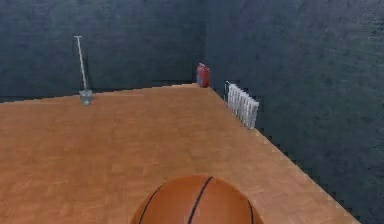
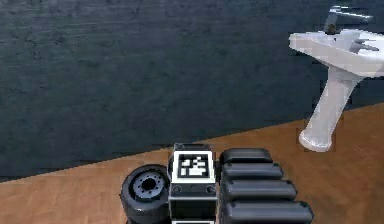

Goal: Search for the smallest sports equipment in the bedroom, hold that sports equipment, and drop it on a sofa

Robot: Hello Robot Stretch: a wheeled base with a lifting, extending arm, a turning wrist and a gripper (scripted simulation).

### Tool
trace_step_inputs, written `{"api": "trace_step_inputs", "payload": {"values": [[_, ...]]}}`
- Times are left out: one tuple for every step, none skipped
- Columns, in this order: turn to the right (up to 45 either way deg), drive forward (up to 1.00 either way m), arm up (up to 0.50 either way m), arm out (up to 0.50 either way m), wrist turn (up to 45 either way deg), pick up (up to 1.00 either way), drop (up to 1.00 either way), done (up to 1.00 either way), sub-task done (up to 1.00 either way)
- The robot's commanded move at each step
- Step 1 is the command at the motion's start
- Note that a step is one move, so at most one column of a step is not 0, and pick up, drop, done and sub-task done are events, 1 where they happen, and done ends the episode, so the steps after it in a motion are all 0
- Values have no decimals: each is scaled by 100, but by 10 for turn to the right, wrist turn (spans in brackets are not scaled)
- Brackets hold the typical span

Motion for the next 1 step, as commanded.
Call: {"api": "trace_step_inputs", "payload": {"values": [[0,45,0,0,0,0,0,0,0]]}}
